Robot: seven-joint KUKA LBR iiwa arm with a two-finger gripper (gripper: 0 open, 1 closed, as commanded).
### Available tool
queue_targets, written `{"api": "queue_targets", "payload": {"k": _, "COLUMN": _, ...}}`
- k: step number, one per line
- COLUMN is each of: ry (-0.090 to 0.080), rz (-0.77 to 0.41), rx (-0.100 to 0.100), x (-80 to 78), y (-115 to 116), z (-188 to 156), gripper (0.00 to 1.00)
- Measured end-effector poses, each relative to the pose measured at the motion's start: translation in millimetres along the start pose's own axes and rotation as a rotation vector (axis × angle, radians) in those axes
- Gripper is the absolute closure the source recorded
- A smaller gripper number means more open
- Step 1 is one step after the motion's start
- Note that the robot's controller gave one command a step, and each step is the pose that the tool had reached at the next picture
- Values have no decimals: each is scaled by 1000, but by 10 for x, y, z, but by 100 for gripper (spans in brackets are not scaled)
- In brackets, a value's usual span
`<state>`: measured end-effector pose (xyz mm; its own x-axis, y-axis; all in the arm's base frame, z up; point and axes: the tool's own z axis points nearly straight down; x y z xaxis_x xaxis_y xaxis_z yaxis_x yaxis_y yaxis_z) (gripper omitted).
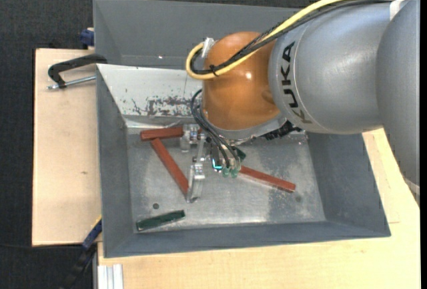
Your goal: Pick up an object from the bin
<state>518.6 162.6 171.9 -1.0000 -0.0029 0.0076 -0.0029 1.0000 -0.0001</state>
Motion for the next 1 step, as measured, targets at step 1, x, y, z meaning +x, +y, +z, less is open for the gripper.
{"api": "queue_targets", "payload": {"k": 1, "ry": -8, "rz": 3, "rx": -2, "x": -20, "y": -6, "z": -43, "gripper": 0}}
